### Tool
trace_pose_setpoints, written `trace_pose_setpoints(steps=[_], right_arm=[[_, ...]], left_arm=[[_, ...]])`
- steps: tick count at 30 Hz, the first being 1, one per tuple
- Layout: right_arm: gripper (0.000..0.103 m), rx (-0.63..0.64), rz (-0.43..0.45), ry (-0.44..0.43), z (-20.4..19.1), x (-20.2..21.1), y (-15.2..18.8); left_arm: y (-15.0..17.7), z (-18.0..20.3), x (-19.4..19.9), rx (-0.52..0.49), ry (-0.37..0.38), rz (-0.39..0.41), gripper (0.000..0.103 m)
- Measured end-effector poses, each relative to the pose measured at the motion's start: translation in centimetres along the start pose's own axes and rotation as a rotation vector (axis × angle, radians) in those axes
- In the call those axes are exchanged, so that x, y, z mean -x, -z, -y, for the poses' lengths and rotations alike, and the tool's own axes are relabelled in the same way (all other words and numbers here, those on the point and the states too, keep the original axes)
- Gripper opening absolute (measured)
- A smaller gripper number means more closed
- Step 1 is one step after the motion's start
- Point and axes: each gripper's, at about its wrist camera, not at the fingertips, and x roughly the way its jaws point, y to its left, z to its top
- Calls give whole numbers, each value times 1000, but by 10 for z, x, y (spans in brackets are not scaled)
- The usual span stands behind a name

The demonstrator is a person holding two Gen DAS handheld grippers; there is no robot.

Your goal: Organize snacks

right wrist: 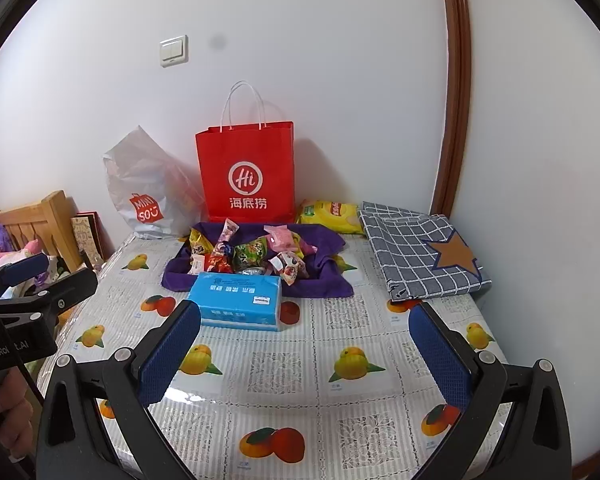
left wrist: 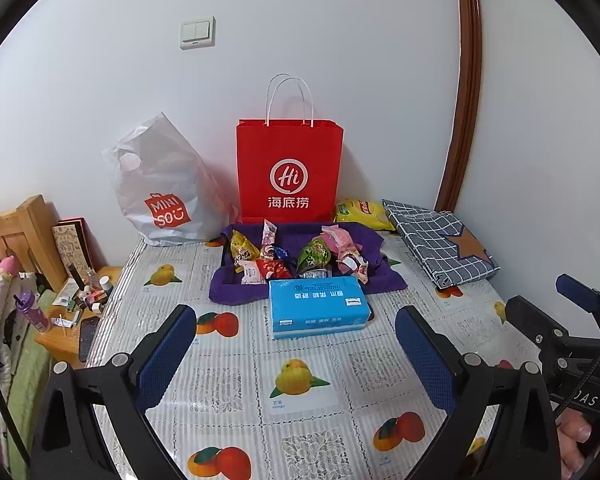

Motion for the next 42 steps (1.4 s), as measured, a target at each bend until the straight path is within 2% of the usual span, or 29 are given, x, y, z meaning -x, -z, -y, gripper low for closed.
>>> trace_pose_setpoints(steps=[42], right_arm=[[103,-10,15,-21,-3,11,1]], left_arm=[[0,1,0,-3,7,-4,101]])
